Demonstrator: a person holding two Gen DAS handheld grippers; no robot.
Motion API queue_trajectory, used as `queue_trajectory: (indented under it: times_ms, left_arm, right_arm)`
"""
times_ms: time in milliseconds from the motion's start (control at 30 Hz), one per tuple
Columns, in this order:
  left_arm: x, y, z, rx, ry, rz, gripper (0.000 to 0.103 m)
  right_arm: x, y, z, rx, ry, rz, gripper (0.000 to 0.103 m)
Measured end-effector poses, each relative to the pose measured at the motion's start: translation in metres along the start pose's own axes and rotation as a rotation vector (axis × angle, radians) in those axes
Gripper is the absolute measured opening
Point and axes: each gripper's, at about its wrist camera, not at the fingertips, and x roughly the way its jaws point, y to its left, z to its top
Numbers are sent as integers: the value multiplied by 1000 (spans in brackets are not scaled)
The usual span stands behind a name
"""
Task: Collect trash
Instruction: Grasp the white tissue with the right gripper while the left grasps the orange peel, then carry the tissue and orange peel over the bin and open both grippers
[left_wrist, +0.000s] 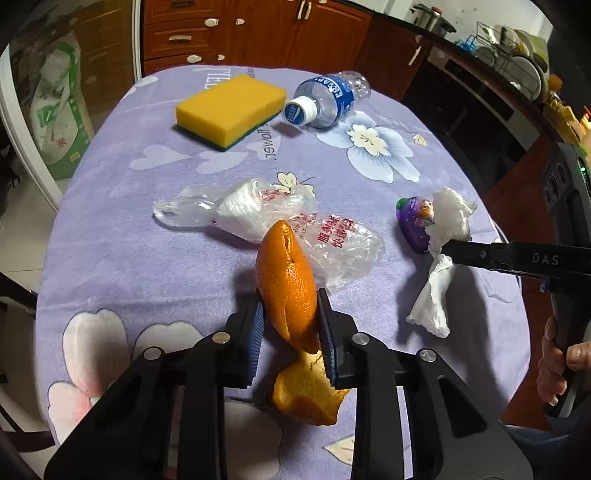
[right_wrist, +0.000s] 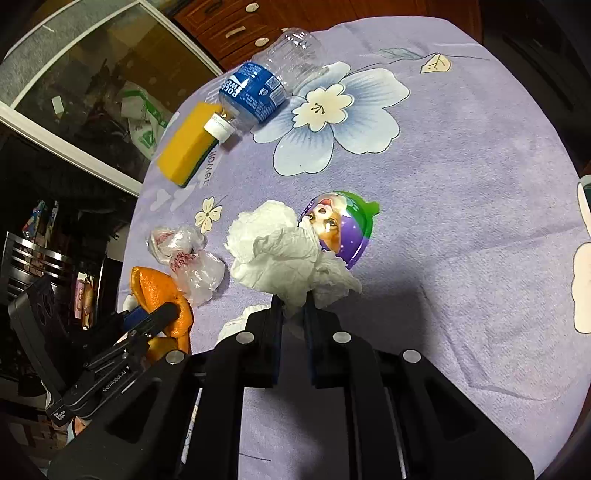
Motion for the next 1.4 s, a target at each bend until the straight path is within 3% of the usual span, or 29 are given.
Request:
queue_trajectory:
  times_ms: [233,600,1000,1400]
  left_arm:
    - [-21,-17,1,19,-36,-6,25]
    - [-36,-93,29,148,-82,-76,25]
    - [-27,-213,53,345,-79,-148,26]
    - [6,-318,54,483,-21,-197,26]
  right_arm:
    - [-23,-6,-1,4,-46,25,10]
    - [-79,-43,0,55,-160,11,10]
    - [-169,-132,-13,173,-331,-49,10]
    - [-217,-227,-41,310,-400,-74,10]
